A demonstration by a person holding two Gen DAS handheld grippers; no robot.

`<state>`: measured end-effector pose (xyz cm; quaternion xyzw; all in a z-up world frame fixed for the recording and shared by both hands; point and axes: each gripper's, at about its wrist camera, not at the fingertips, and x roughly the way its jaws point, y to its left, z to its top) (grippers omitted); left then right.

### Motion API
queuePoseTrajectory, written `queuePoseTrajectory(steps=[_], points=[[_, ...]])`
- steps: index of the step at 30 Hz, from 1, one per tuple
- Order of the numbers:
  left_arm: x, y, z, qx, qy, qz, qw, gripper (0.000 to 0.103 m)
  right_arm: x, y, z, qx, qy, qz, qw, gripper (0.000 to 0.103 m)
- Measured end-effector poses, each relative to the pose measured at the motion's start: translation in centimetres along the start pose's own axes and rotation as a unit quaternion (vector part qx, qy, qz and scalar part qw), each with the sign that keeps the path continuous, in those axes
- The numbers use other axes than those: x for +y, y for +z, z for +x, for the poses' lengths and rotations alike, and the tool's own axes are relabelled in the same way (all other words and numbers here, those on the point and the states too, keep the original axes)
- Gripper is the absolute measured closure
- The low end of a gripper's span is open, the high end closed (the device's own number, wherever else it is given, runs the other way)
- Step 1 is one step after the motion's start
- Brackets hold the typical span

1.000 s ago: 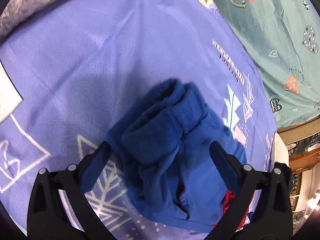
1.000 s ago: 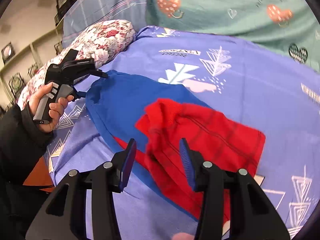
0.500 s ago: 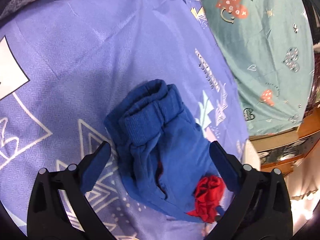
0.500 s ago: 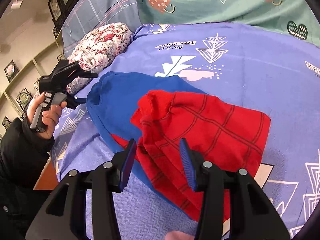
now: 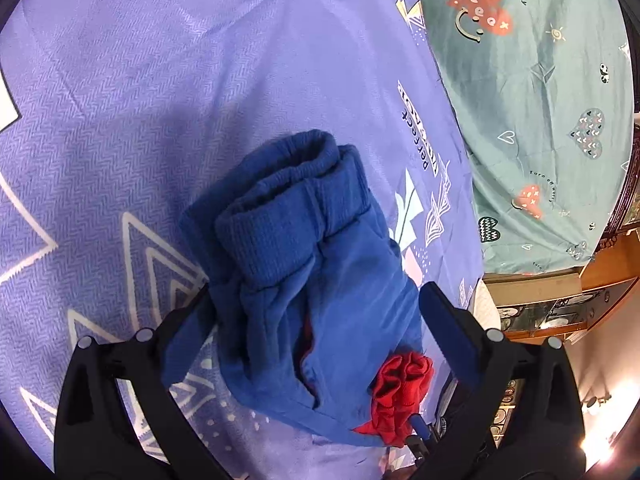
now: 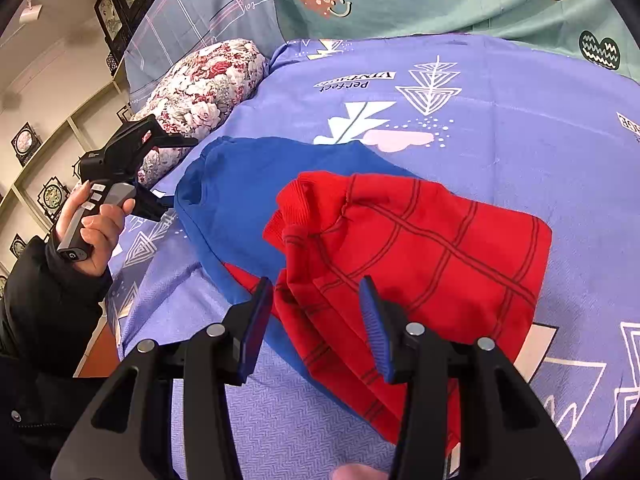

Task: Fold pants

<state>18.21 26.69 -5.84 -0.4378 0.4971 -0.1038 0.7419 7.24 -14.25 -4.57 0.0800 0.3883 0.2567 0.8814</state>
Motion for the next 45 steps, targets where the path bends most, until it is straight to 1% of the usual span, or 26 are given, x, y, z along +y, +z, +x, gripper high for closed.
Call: queuePoseTrajectory(steps=[4,6,9,10,12,13,14,15,17,18,20,21,22,24,25,27,28,31,34,36,38,41,42,43,44,45], points=[[-0.7,1.4,0.6,0.001,0.019,0.017,0.9997,0.003,0.1,-0.1,-0.1,0.000,0.000,0.000,1.000,0.057],[0.1,2.4,0.9,-0.008,0.033,0.007,0.9994,0.003,0.1,-0.2,0.0,0.002,-0.001,0.000,1.000,0.057],[0.4,2.9,0.8,-0.020,0.027,-0.001,0.9994,0.004,0.1,-0.2,-0.1,-0.002,-0.003,0.002,1.000,0.057],[-0.2,2.6,0.9,-0.021,0.026,0.013,0.9994,0.004,0.1,-0.2,-0.2,-0.003,-0.003,0.002,1.000,0.057],[-2.3,1.5,1.2,-0.023,0.057,0.071,0.9956,0.015,0.0,-0.2,-0.1,-0.001,-0.003,0.003,1.000,0.057],[-3.2,0.8,1.5,-0.016,0.060,0.092,0.9938,0.023,0.0,-0.2,0.0,0.001,-0.003,0.003,1.000,0.057],[-4.0,0.1,1.9,-0.001,0.045,0.106,0.9934,0.029,0.0,-0.2,0.0,0.003,-0.002,0.003,1.000,0.057],[-4.7,-0.5,2.2,0.008,0.039,0.117,0.9924,0.030,0.0,-0.1,0.1,0.004,-0.002,0.003,1.000,0.057],[-5.6,-1.2,2.6,0.014,0.048,0.138,0.9892,0.030,-0.1,-0.1,0.2,0.006,-0.001,0.004,1.000,0.057],[-5.4,-1.3,3.1,0.018,0.065,0.136,0.9885,0.029,0.0,-0.1,0.2,0.006,-0.001,0.005,1.000,0.057],[-3.3,-0.6,3.8,0.031,0.085,0.093,0.9916,0.029,-0.1,0.0,0.1,0.004,-0.002,0.006,1.000,0.057],[-2.0,-0.2,3.4,0.026,0.058,0.071,0.9955,0.030,-0.1,0.0,0.1,0.003,-0.002,0.007,1.000,0.057],[-1.7,0.0,3.1,0.022,0.051,0.066,0.9963,0.031,-0.2,0.0,0.0,0.002,-0.003,0.008,1.000,0.057],[-1.3,0.0,2.4,0.008,0.058,0.064,0.9963,0.031,-0.2,0.0,-0.2,-0.002,-0.002,0.008,1.000,0.057],[-1.0,0.0,2.3,0.007,0.050,0.060,0.9969,0.035,-0.2,0.0,-0.3,-0.002,-0.002,0.008,1.000,0.057],[-0.7,-0.1,2.2,0.000,0.042,0.058,0.9974,0.057,-0.2,0.0,-0.2,-0.001,-0.001,0.007,1.000,0.057],[-0.8,-0.3,2.4,0.003,0.037,0.062,0.9974,0.073,-0.2,0.0,-0.2,-0.001,-0.002,0.006,1.000,0.057],[-2.1,-1.4,2.0,-0.019,0.043,0.095,0.9943,0.077,-0.4,0.2,-0.5,-0.012,-0.002,0.010,1.000,0.057],[-4.4,-3.1,0.6,-0.041,0.031,0.140,0.9888,0.079,-1.4,0.4,-1.8,-0.040,-0.007,0.035,0.999,0.057],[-6.5,-4.9,-0.2,-0.040,0.012,0.179,0.9830,0.080,-2.9,0.6,-3.3,-0.063,-0.019,0.070,0.995,0.058],[-9.0,-7.1,-0.4,-0.031,-0.001,0.221,0.9748,0.081,-4.5,0.6,-4.6,-0.077,-0.015,0.107,0.991,0.058],[-14.2,-12.1,0.1,-0.008,-0.030,0.307,0.9510,0.081,-7.3,0.7,-7.0,-0.088,0.003,0.158,0.983,0.058],[-16.1,-14.5,0.9,0.010,-0.041,0.340,0.9395,0.081,-8.0,0.7,-7.7,-0.092,0.004,0.169,0.981,0.056],[-17.3,-16.6,1.7,0.028,-0.045,0.368,0.9283,0.080,-8.8,0.8,-8.4,-0.097,0.004,0.180,0.979,0.050],[-18.2,-18.6,3.1,0.049,-0.041,0.393,0.9175,0.075,-9.4,0.8,-8.9,-0.100,0.010,0.189,0.977,0.045],[-18.8,-20.5,5.2,0.080,-0.035,0.409,0.9081,0.071,-10.1,0.8,-9.1,-0.098,0.019,0.204,0.974,0.034]])
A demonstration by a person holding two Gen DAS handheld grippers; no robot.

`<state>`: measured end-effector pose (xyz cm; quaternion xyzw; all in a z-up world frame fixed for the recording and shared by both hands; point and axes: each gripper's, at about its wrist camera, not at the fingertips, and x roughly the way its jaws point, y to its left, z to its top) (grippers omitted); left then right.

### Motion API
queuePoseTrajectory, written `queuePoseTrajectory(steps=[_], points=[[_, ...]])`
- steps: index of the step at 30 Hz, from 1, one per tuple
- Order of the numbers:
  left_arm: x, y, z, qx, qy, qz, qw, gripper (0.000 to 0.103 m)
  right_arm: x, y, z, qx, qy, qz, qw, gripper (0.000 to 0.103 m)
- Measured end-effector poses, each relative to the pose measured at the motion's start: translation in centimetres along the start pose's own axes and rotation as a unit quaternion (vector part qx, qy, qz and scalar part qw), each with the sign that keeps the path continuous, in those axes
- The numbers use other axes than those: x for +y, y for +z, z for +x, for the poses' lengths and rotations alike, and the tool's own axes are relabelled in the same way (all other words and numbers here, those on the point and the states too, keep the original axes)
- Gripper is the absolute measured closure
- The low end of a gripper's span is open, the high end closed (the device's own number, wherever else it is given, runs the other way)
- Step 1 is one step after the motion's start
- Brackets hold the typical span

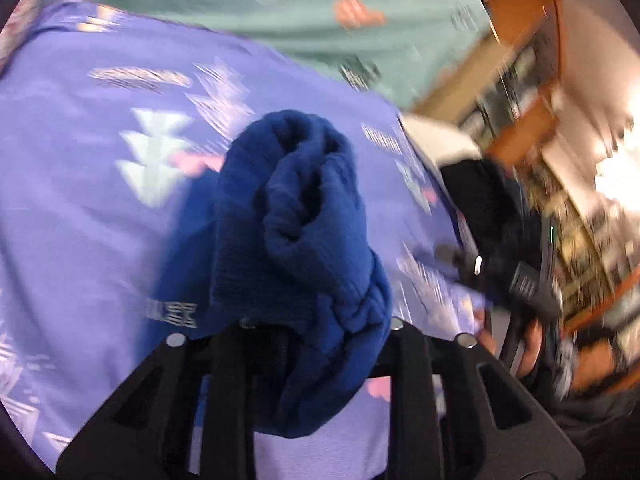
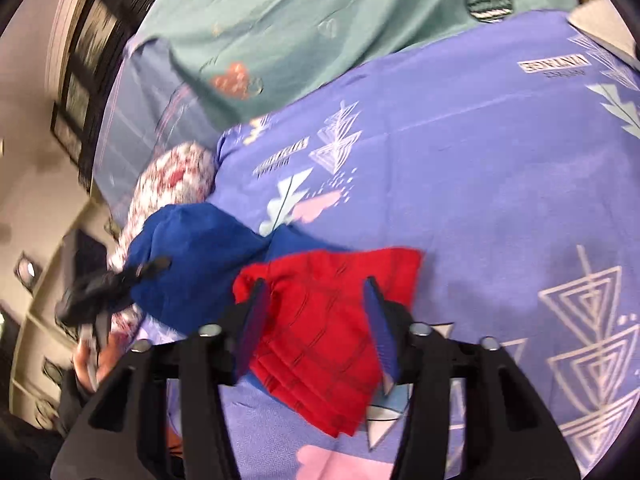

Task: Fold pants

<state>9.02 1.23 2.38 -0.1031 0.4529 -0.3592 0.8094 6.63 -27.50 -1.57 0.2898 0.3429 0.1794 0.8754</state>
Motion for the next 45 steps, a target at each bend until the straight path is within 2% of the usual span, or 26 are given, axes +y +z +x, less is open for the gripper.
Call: queuePoseTrajectory(steps=[1,3,4,6,7,8,10,12,14,17,18,19,21,23,26,28,31,33,34,35,36,38,40,42,45], points=[[-0.6,-0.6,2.3,0.032,0.002,0.006,0.9995,0.064,-0.4,0.1,0.0,0.003,0.009,0.013,1.000,0.025],[-0.6,-2.3,7.1,0.110,0.017,0.004,0.9938,0.062,-1.0,0.1,0.7,0.022,0.037,0.041,0.998,0.013],[-0.6,-2.8,8.1,0.121,0.017,0.002,0.9925,0.062,-1.3,-0.1,1.5,0.043,0.053,0.057,0.996,0.013],[-1.8,-2.9,7.3,0.111,0.019,0.024,0.9933,0.048,-1.3,-0.5,3.0,0.085,0.065,0.071,0.992,0.013],[-2.3,-2.8,6.8,0.112,0.008,0.029,0.9933,0.025,-1.1,-0.8,3.8,0.105,0.059,0.071,0.990,0.013],[-2.8,-2.5,6.1,0.103,0.003,0.033,0.9941,0.012,-0.6,-1.0,4.3,0.116,0.049,0.062,0.990,0.013],[-4.3,-2.3,4.2,0.076,0.020,0.061,0.9950,0.007,0.7,-1.3,5.0,0.129,0.036,0.036,0.990,0.013],[-5.5,-2.4,2.7,0.068,0.013,0.081,0.9943,0.006,2.1,-1.4,5.3,0.138,0.040,0.021,0.989,0.013],[-5.4,-2.7,2.2,0.062,0.026,0.080,0.9945,0.006,2.8,-1.3,5.5,0.141,0.021,0.006,0.990,0.013],[-2.7,-2.8,2.1,0.070,0.038,0.040,0.9960,0.006,2.8,-2.0,6.5,0.174,-0.006,0.009,0.985,0.013],[-1.1,-3.1,1.9,0.074,0.041,0.022,0.9962,0.006,2.8,-2.4,7.0,0.185,-0.011,0.006,0.983,0.018],[-0.8,-3.3,2.5,0.076,0.042,0.006,0.9962,0.006,3.1,-3.0,7.5,0.194,-0.021,-0.013,0.981,0.039],[0.3,-3.3,2.6,0.075,0.036,-0.021,0.9963,0.006,3.9,-3.5,7.9,0.196,-0.019,-0.044,0.980,0.067],[0.6,-3.1,1.9,0.064,0.029,-0.025,0.9972,0.006,4.9,-2.9,6.9,0.169,-0.008,-0.060,0.984,0.071],[-0.7,-2.8,0.2,0.037,0.015,-0.002,0.9992,0.005,7.1,-0.1,3.9,0.122,0.005,-0.096,0.988,0.073],[-1.2,-2.5,0.2,0.031,0.010,0.009,0.9994,0.003,7.5,2.0,1.8,0.107,-0.012,-0.109,0.988,0.073],[-0.6,-2.3,2.6,0.049,0.024,0.012,0.9984,0.002,4.7,2.3,3.3,0.163,-0.031,-0.082,0.983,0.071],[1.1,-2.6,5.6,0.085,0.033,-0.008,0.9958,0.002,2.2,1.3,5.7,0.192,-0.063,-0.066,0.977,0.070],[1.5,-2.7,6.3,0.090,0.035,-0.010,0.9952,0.002,0.7,0.4,7.1,0.202,-0.099,-0.075,0.972,0.065],[1.4,-2.8,6.5,0.085,0.038,-0.006,0.9957,0.002,-0.2,0.0,7.6,0.202,-0.107,-0.074,0.971,0.061],[0.9,-2.8,6.3,0.082,0.044,0.004,0.9957,0.002,-1.0,-0.2,7.4,0.196,-0.099,-0.063,0.974,0.056],[0.0,-2.9,5.6,0.078,0.048,0.016,0.9957,0.002,-1.1,0.2,5.8,0.174,-0.093,-0.053,0.979,0.053],[-0.9,-2.8,4.5,0.072,0.029,0.027,0.9966,0.002,0.5,0.9,3.1,0.126,-0.125,-0.085,0.980,0.051],[-1.5,-2.8,3.7,0.060,0.026,0.038,0.9971,0.002,2.5,1.7,1.2,0.085,-0.148,-0.113,0.979,0.051],[-1.1,-2.9,4.3,0.067,0.030,0.028,0.9969,0.002,5.8,2.4,0.5,0.087,-0.056,-0.112,0.988,0.051]])
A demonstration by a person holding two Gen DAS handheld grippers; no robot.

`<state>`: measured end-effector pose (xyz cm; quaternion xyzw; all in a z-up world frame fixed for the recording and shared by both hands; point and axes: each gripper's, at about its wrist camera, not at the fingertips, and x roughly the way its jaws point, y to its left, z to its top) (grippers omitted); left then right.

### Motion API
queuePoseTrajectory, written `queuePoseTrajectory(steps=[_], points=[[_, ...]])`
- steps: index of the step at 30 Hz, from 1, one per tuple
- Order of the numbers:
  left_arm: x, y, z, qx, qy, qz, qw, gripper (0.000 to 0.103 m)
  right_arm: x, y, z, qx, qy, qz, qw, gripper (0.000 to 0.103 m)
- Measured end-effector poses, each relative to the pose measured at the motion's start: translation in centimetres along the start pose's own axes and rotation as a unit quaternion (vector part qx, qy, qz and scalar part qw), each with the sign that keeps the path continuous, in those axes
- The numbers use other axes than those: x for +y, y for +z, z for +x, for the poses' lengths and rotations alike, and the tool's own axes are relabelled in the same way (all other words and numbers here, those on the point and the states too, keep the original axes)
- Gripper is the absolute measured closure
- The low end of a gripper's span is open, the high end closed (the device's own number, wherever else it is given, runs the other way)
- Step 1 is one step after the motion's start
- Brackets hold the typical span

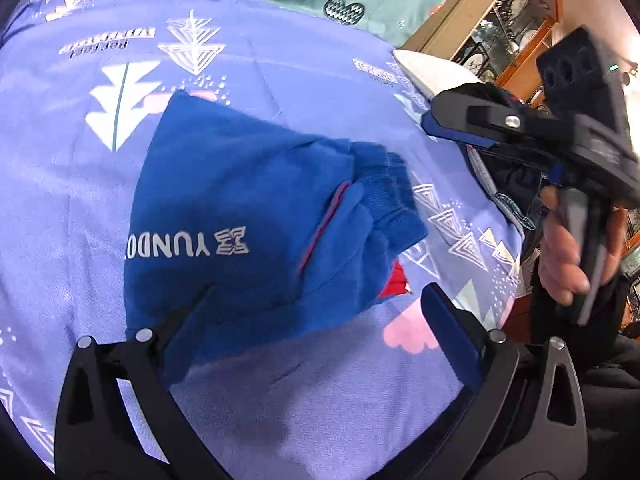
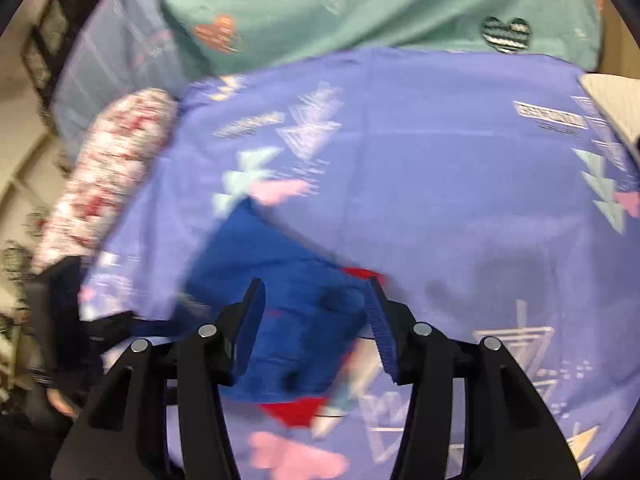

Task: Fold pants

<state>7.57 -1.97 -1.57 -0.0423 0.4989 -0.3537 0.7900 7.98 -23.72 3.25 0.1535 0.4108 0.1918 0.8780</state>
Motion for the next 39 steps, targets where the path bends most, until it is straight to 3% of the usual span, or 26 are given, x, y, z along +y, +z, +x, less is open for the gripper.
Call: queuePoseTrajectory(steps=[2,6,7,9,12,14,16,18,21,22,25,28,29,32,33,34,36,39], points=[[1.3,-0.2,1.9,0.028,0.010,-0.018,0.9994,0.002,1.3,0.1,2.0,0.028,0.030,-0.008,0.999,0.051],[0.9,-1.0,2.0,0.020,0.023,0.003,0.9995,0.002,-2.9,-1.9,8.9,0.137,-0.001,0.068,0.988,0.052],[0.8,-1.0,1.6,0.016,0.019,0.004,0.9997,0.002,-4.0,-2.5,9.1,0.130,0.024,0.087,0.987,0.060],[0.5,-0.8,0.5,0.007,0.009,0.008,0.9999,0.002,-4.0,-1.9,7.6,0.121,0.035,0.099,0.987,0.060],[-0.4,-0.8,-0.5,-0.008,0.012,0.031,0.9994,0.002,-0.2,0.9,5.4,0.086,0.058,0.039,0.994,0.058],[0.0,-1.2,0.1,0.006,0.021,0.027,0.9994,0.002,2.3,2.7,5.5,0.083,0.074,0.009,0.994,0.058],[0.8,-1.5,1.6,0.027,0.029,0.013,0.9991,0.002,4.7,4.7,8.3,0.105,0.084,-0.008,0.991,0.059],[0.5,-1.7,1.6,0.019,0.035,0.023,0.9989,0.002,5.4,5.7,11.6,0.128,0.074,-0.002,0.989,0.059],[0.4,-1.6,2.0,0.021,0.040,0.031,0.9985,0.002,3.1,5.8,19.5,0.194,0.024,0.041,0.980,0.060],[0.5,-1.6,1.9,0.020,0.036,0.031,0.9987,0.002,2.4,5.4,20.5,0.202,0.026,0.056,0.978,0.064],[0.7,-1.1,0.7,0.017,0.013,0.024,0.9995,0.002,1.1,5.6,19.4,0.180,0.059,0.079,0.979,0.067],[1.1,0.3,-2.1,-0.005,-0.005,0.029,0.9996,0.002,1.3,6.3,14.3,0.136,0.075,0.067,0.986,0.064],[1.5,1.1,-3.6,-0.023,0.004,0.035,0.9991,0.002,1.3,6.4,12.0,0.120,0.070,0.057,0.989,0.061],[4.1,3.2,-5.3,-0.041,0.032,0.023,0.9983,0.002,-0.1,5.4,4.6,0.067,0.005,0.038,0.997,0.026],[5.7,4.2,-5.0,-0.034,0.040,0.009,0.9986,0.002,-1.2,4.4,2.2,0.047,-0.029,0.039,0.998,0.007],[6.7,4.9,-4.5,-0.028,0.044,-0.001,0.9986,0.002,-1.7,3.1,1.5,0.040,-0.047,0.045,0.997,0.001],[8.6,6.0,-2.7,-0.006,0.038,-0.024,0.9990,0.002,-3.3,1.2,1.0,0.055,-0.056,0.063,0.995,0.001],[8.7,7.2,0.4,0.018,0.033,-0.002,0.9993,0.002,-5.6,-2.3,2.5,0.086,-0.015,0.114,0.990,0.001]])
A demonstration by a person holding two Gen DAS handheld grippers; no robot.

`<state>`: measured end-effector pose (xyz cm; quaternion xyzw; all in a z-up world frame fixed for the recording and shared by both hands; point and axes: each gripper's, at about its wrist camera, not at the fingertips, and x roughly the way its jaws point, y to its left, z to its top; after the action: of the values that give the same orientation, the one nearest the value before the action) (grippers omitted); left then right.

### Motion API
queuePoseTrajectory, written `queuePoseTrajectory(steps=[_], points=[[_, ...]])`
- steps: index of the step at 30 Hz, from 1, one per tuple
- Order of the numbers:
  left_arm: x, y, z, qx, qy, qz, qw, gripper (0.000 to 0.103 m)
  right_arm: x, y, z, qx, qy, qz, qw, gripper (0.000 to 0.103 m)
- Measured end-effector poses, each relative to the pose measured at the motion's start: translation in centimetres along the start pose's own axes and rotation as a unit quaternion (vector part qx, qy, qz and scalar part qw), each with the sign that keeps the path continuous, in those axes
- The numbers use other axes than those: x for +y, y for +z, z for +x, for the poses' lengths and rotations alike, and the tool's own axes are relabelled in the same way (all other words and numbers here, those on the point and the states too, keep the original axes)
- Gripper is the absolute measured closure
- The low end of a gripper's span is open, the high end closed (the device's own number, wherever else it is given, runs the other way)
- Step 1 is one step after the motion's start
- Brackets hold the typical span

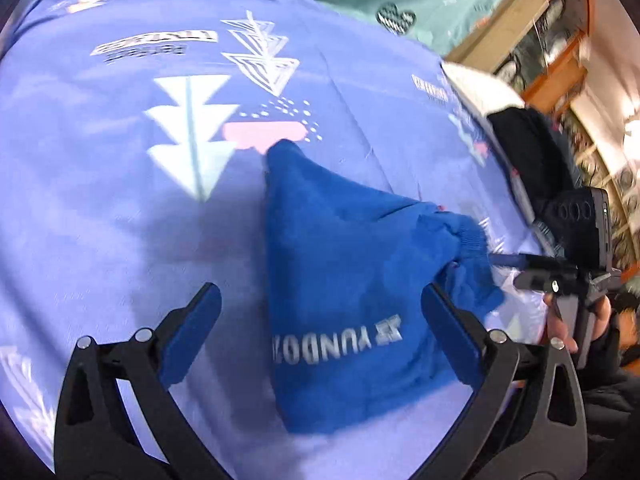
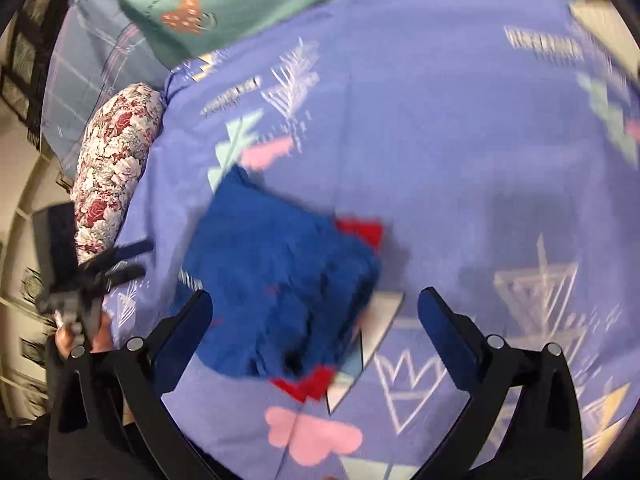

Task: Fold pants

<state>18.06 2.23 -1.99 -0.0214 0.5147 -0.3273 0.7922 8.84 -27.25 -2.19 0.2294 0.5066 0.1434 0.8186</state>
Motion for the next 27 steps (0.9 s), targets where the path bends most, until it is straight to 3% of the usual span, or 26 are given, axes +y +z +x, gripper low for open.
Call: queuePoseTrajectory(steps=[4,6,9,12,14,16,18,23,27], points=[[-0.7,0.8,4.5,0.048,-0.016,0.002,0.9987,0.002,-1.1,-1.5,3.8,0.027,0.072,0.048,0.996,0.001],[-0.7,0.7,6.2,0.072,-0.009,0.001,0.9974,0.002,-0.6,-1.7,5.2,0.038,0.070,0.051,0.996,0.001],[-2.3,0.5,6.7,0.064,0.015,0.032,0.9974,0.002,0.7,-1.0,6.2,0.044,0.061,0.044,0.996,0.001],[-3.2,0.4,6.7,0.057,0.006,0.029,0.9980,0.004,1.1,-0.6,6.8,0.042,0.063,0.056,0.996,0.001],[-4.1,0.3,6.3,0.054,0.023,0.039,0.9975,0.018,1.9,-0.7,7.0,0.039,0.059,0.040,0.997,0.012],[-4.4,0.2,5.8,0.053,0.027,0.041,0.9974,0.026,3.1,-0.9,6.8,0.030,0.014,-0.006,0.999,0.044],[-4.4,0.3,4.9,0.048,0.018,0.031,0.9982,0.034,2.8,-1.1,6.2,0.020,0.001,-0.012,1.000,0.059],[-4.7,1.5,2.8,0.025,-0.012,0.004,0.9996,0.039,3.9,-1.3,3.6,-0.007,0.034,-0.035,0.999,0.066],[-5.1,4.0,0.8,-0.024,-0.018,0.004,0.9995,0.039,6.2,0.1,1.5,-0.027,0.033,-0.082,0.996,0.067]])
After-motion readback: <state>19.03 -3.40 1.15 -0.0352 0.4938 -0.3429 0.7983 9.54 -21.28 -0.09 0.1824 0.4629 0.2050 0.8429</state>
